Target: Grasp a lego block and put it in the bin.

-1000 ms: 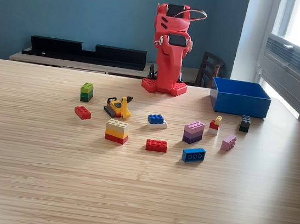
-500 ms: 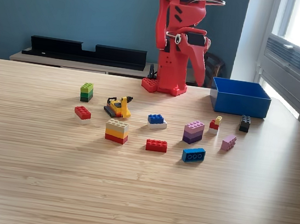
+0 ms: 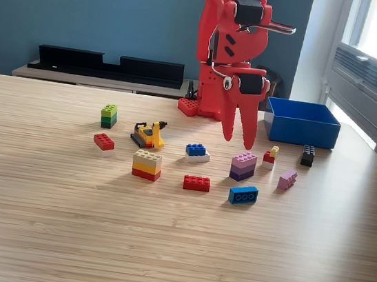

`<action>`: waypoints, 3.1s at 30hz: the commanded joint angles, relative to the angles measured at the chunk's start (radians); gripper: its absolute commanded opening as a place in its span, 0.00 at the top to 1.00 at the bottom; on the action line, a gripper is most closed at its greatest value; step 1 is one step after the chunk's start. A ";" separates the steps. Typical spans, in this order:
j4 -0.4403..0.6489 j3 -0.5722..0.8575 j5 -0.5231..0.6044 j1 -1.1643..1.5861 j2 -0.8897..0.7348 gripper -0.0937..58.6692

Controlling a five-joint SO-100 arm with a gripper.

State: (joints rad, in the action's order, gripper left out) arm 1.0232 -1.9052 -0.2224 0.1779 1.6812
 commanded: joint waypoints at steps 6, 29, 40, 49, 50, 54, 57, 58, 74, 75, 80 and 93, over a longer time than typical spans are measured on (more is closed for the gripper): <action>-0.012 0.236 0.003 0.015 -0.210 0.51; 0.011 0.347 0.054 0.101 -0.365 1.00; 0.150 0.443 0.028 0.038 -0.357 1.00; 0.365 0.787 0.002 0.021 -0.353 1.00; 0.374 0.804 0.002 0.026 -0.351 1.00; 0.385 0.801 -0.002 0.063 -0.261 1.00; 0.394 0.744 -0.015 0.118 -0.153 1.00; 0.397 0.716 -0.021 0.146 -0.118 1.00; 0.584 0.423 -0.015 0.678 0.279 1.00; 0.592 0.405 -0.011 0.709 0.279 1.00; 0.601 0.336 0.006 0.862 0.278 1.00; 0.588 0.221 0.002 1.183 0.276 1.00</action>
State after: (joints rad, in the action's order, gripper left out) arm 1.6153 -1.6812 -0.2240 1.2916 1.9021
